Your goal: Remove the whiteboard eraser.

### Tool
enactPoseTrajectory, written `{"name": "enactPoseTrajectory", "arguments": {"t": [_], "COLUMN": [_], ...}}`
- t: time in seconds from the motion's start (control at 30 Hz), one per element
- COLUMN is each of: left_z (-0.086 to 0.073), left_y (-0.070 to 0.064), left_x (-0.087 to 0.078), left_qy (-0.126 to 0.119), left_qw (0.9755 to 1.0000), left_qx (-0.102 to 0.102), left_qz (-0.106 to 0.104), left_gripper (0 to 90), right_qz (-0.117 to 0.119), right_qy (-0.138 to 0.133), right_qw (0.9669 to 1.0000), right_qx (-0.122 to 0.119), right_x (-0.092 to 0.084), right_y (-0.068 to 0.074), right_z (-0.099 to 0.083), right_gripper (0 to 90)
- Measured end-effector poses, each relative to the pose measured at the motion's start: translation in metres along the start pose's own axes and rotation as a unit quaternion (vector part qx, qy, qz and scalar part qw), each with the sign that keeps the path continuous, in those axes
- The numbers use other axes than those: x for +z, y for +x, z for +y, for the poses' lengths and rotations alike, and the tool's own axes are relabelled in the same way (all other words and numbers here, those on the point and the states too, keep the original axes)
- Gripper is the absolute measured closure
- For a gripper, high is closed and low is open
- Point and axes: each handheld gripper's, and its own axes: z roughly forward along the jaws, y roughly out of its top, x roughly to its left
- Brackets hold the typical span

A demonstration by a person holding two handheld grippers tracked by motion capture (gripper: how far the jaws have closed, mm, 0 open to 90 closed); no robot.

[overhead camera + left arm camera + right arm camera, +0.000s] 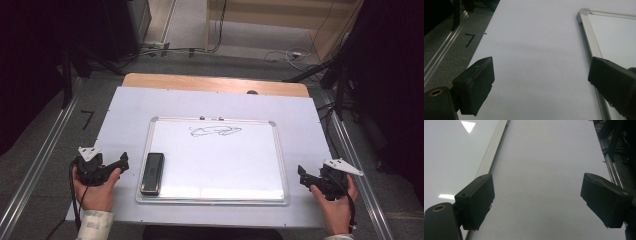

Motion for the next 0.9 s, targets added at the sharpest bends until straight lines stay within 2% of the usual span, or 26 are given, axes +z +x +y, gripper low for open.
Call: {"name": "enactPoseTrajectory", "arguments": {"t": [0.17, 0.47, 0.9], "left_z": [-0.002, -0.005, -0.005], "left_y": [-0.007, -0.014, -0.025], "left_x": [-0.001, -0.001, -0.001], "left_qy": [0.004, 0.009, 0.012], "left_qw": [0.9999, 0.9998, 0.9993], "left_qx": [0.011, 0.006, 0.014], "left_qz": [-0.001, -0.016, -0.033], "left_gripper": [7.1, 9.7, 9.7], "right_qz": [-0.001, -0.004, -0.013], "right_qy": [0.003, 0.013, 0.025], "right_qw": [1.0000, 0.9999, 0.9994], "right_qx": [-0.001, 0.007, 0.019], "right_x": [0.002, 0.005, 0.008], "right_y": [0.001, -0.002, -0.006], "right_z": [0.001, -0.001, -0.003], "right_gripper": [10.6, 10.6, 10.8]}}
